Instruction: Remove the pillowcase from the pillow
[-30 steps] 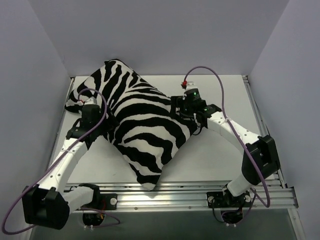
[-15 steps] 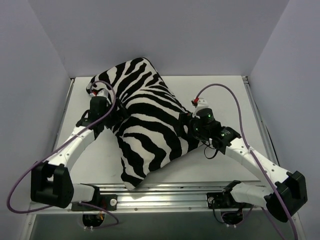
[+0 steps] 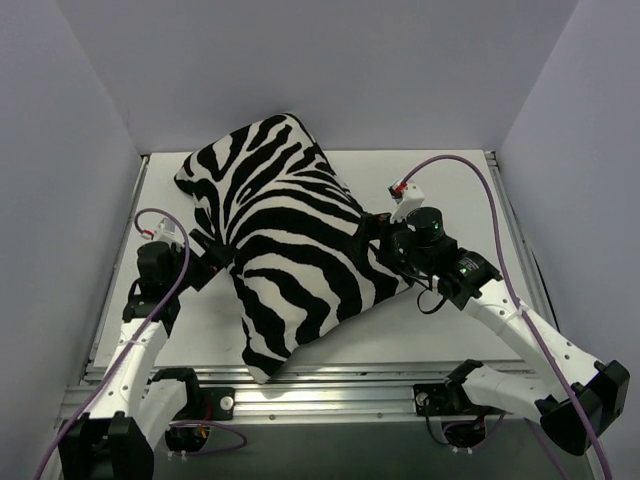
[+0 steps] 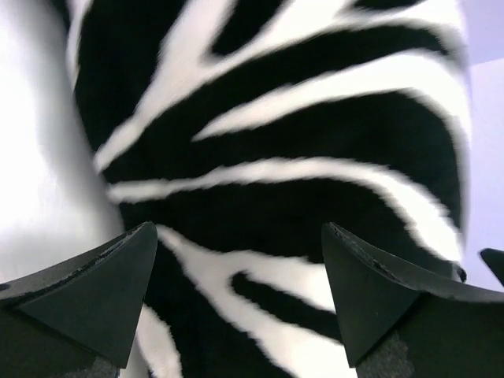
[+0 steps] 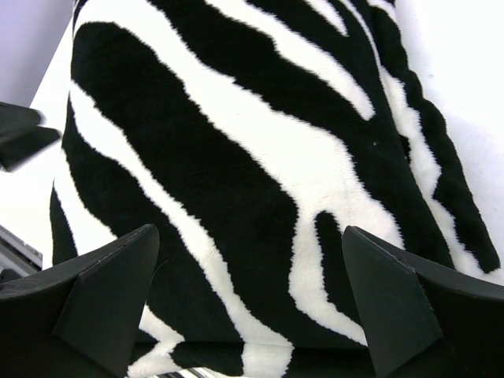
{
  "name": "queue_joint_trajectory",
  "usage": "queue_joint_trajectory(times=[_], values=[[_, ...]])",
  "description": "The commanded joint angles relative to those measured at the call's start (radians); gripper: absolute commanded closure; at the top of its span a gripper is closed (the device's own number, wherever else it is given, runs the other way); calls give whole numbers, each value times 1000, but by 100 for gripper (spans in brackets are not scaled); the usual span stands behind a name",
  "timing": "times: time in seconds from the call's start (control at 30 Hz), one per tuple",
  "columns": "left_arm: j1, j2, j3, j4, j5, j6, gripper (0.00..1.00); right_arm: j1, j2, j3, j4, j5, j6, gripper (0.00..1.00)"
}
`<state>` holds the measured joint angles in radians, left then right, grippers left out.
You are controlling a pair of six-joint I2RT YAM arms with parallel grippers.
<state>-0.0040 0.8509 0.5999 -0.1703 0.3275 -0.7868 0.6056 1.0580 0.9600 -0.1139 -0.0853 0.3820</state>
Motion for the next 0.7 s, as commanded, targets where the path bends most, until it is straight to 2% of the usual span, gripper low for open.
queue_joint_trajectory(times=[0.0, 0.33, 0.67], values=[[32, 45, -113, 303, 113, -141, 6, 14, -23, 5, 49, -69, -31, 3], [35, 192, -272, 766, 62, -302, 6, 34, -32, -9, 68, -94, -55, 3], [30, 421, -270, 946, 65, -350, 6, 45, -23, -17, 74, -91, -63, 4]])
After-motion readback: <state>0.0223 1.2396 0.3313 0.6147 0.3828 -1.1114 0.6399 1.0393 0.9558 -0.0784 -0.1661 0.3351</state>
